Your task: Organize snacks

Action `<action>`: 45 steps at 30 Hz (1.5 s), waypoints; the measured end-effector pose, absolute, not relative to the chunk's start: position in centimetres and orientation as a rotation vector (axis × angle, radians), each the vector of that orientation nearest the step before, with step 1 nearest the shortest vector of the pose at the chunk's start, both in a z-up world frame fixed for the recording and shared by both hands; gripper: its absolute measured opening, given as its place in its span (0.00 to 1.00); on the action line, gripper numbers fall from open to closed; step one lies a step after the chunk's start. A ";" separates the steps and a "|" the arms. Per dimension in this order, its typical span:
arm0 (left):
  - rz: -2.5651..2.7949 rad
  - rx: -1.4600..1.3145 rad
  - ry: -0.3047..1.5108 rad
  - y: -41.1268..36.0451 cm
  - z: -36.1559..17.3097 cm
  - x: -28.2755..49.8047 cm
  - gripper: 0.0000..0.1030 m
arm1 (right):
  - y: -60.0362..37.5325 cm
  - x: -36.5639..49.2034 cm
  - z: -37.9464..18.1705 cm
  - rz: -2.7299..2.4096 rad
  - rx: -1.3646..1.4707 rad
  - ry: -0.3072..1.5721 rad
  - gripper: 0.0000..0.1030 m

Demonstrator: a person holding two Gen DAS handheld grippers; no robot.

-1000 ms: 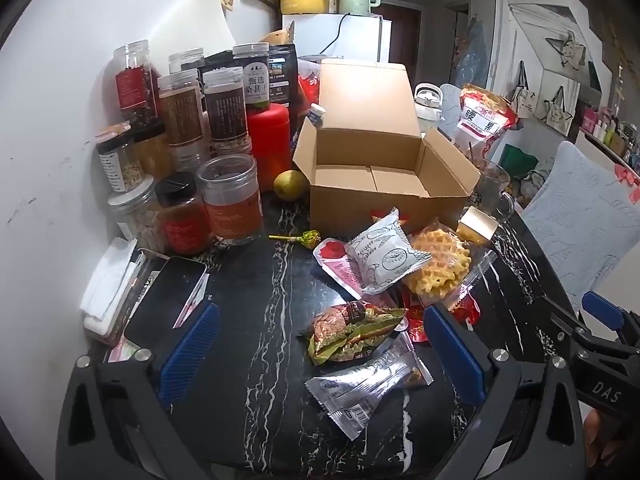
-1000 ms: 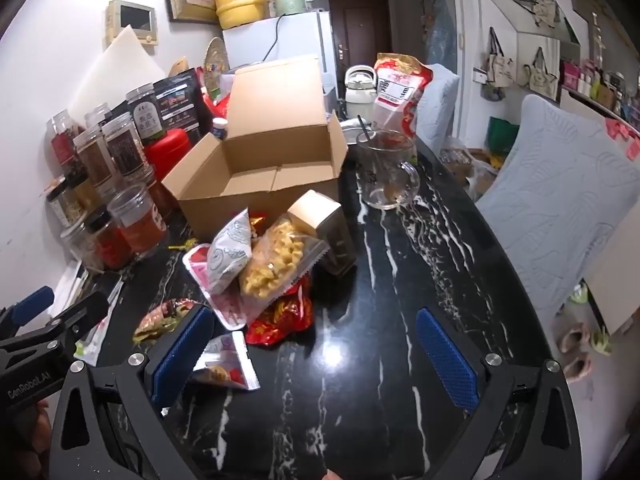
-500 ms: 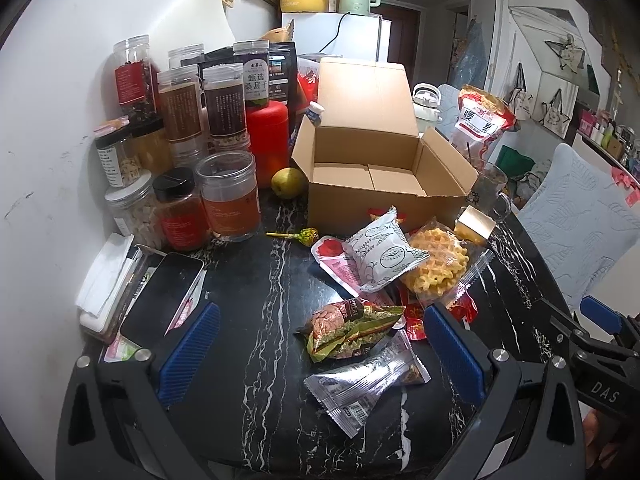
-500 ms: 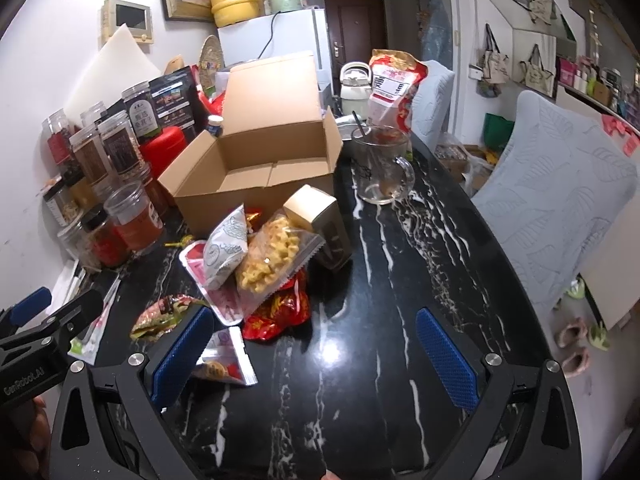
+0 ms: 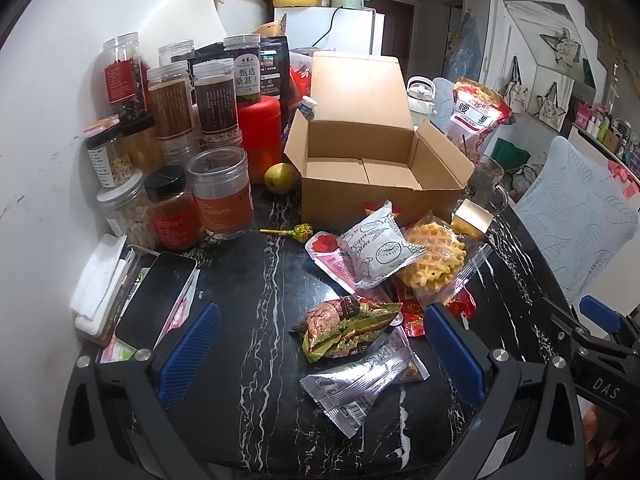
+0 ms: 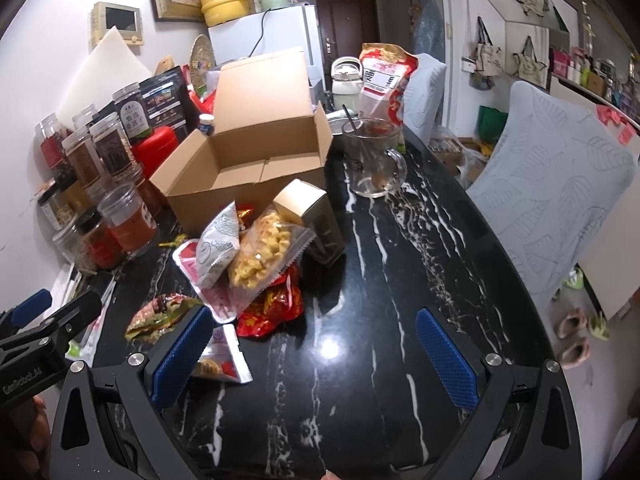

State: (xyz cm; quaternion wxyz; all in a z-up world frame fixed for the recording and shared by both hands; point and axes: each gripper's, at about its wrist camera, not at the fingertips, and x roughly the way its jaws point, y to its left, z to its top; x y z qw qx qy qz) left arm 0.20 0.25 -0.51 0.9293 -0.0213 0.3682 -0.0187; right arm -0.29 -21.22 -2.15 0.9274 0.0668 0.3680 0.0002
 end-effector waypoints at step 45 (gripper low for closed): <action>-0.030 -0.058 0.756 1.1 -0.6 0.4 1.00 | -20.8 0.1 -2.6 0.012 0.140 0.777 1.00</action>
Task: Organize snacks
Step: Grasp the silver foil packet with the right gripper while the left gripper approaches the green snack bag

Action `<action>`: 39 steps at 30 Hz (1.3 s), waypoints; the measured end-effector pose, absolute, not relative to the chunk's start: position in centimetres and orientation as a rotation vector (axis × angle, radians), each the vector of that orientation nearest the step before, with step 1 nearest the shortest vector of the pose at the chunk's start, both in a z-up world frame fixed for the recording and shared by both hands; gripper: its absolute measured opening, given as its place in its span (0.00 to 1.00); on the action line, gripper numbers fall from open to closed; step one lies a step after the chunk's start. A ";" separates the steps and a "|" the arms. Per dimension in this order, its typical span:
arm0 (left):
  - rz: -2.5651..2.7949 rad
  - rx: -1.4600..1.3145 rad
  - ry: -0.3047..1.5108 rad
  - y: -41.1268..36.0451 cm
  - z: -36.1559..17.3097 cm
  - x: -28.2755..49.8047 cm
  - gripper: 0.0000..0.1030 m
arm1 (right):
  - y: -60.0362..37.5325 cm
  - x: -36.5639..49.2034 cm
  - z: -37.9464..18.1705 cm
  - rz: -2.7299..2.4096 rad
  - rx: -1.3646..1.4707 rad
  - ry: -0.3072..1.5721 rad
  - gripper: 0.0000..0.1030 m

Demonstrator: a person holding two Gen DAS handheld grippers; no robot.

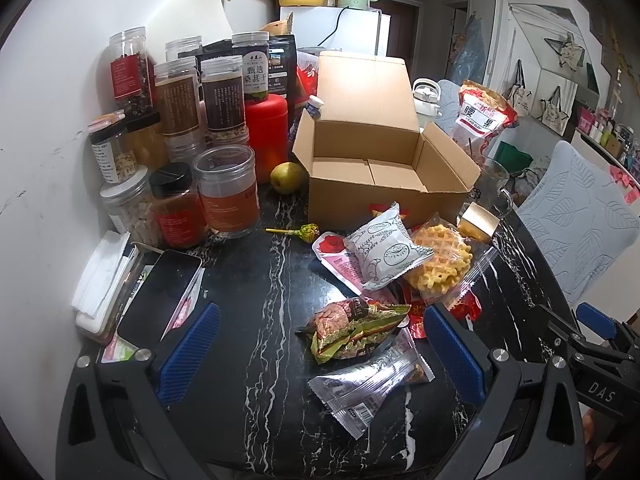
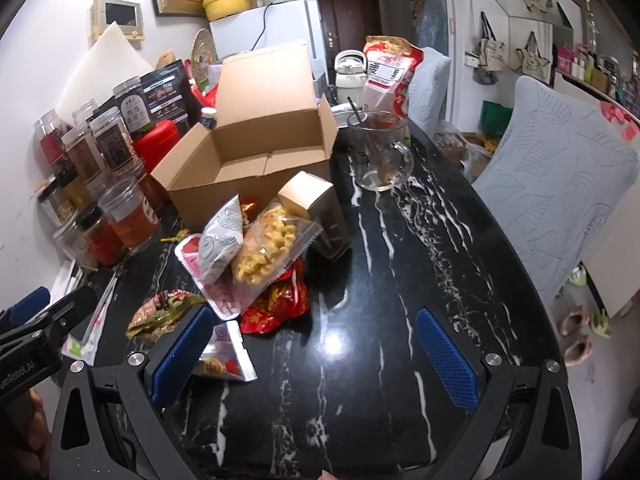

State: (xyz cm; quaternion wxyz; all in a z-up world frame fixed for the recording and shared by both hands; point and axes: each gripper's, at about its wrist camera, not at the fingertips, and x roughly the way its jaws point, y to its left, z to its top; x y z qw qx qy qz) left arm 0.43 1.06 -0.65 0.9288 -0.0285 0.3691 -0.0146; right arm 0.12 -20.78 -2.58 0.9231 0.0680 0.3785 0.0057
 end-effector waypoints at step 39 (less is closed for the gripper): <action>0.259 -0.237 0.841 12.6 -7.2 -4.7 1.00 | -13.1 5.8 -12.2 0.347 0.355 1.174 0.88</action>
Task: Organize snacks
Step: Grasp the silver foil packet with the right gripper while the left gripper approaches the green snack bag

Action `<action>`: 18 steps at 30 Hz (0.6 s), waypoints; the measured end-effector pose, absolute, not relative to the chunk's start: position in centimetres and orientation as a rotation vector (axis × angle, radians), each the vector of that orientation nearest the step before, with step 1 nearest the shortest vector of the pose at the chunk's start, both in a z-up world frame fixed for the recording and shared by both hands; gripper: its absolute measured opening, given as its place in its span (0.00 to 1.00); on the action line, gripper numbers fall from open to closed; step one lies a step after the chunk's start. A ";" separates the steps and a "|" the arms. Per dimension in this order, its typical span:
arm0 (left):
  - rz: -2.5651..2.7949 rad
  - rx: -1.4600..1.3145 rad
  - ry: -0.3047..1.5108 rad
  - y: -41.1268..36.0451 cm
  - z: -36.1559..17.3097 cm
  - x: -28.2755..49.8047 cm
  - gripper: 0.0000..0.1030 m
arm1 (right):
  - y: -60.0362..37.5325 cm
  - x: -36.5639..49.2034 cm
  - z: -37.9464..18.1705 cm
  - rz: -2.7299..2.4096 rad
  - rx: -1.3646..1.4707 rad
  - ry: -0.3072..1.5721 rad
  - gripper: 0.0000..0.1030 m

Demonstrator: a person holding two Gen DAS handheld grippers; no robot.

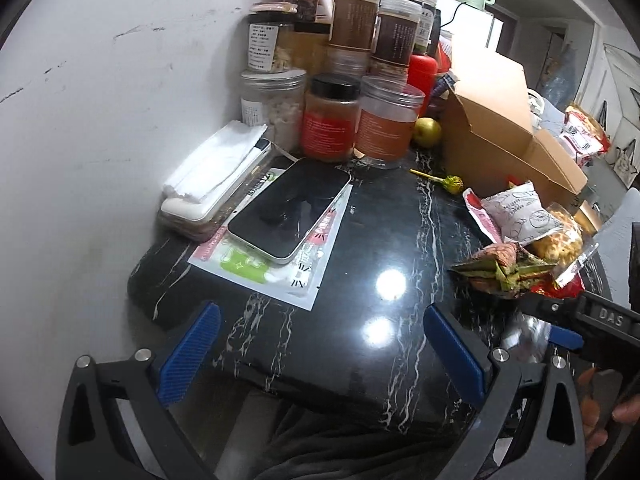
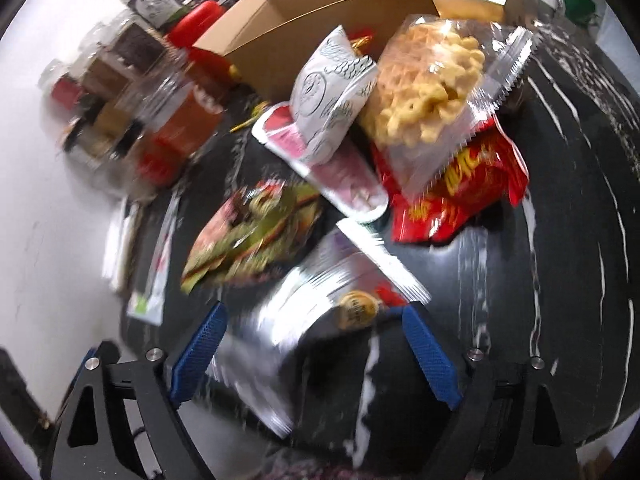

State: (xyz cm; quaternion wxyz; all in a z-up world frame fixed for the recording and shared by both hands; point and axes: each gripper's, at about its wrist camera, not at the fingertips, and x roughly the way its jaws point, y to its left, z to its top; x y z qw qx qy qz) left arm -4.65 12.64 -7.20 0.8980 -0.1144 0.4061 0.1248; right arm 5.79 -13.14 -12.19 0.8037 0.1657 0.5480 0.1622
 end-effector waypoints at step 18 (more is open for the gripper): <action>-0.015 -0.185 0.834 6.4 -4.8 0.6 1.00 | -15.0 4.5 -11.7 0.425 0.072 1.111 0.35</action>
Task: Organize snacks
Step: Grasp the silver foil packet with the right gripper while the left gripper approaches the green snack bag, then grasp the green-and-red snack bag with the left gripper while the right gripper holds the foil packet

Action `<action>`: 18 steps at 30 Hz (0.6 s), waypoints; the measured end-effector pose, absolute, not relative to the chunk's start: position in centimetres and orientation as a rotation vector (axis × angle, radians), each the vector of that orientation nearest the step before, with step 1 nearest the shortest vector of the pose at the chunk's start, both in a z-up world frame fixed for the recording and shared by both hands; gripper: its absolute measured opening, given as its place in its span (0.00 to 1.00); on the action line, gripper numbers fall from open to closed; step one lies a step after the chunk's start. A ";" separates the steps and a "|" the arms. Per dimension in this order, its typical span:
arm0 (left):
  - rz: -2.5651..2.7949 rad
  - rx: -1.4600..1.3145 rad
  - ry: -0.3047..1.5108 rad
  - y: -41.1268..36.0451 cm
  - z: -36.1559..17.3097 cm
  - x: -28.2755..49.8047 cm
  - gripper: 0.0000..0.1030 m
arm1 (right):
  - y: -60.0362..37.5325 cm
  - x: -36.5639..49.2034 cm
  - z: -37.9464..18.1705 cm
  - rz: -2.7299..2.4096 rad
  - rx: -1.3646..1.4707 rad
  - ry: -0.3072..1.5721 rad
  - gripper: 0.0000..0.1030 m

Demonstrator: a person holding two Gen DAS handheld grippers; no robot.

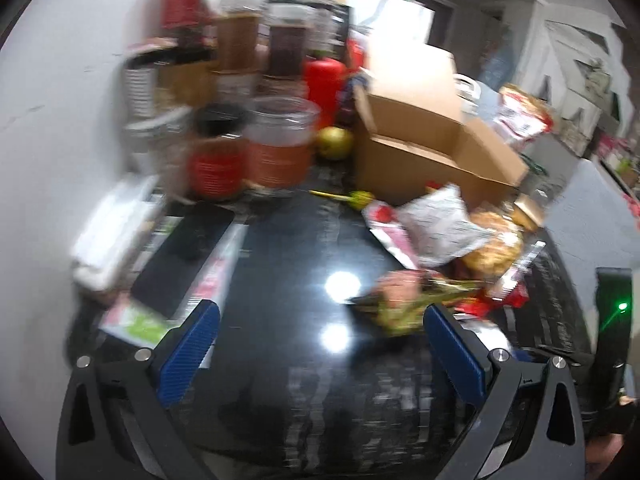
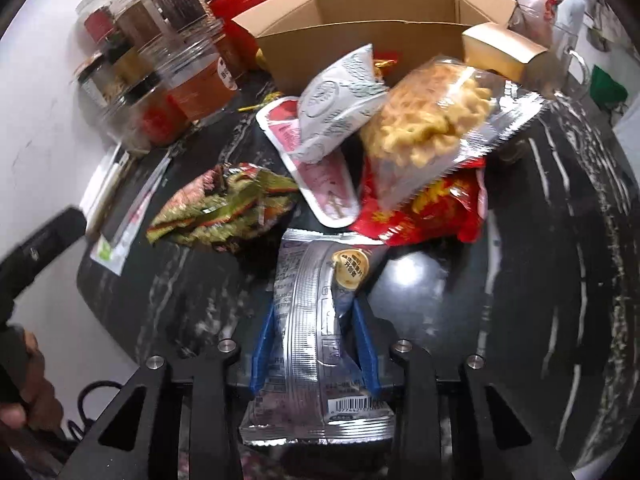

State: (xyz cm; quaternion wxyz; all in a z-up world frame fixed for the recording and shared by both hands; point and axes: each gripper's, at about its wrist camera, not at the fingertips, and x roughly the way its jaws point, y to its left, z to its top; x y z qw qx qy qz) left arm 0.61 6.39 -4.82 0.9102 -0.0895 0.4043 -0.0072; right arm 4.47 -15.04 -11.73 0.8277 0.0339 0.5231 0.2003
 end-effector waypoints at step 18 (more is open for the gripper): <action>-0.147 -0.152 0.964 -0.6 -9.7 6.5 1.00 | -21.0 4.4 -11.4 0.373 0.123 1.086 0.35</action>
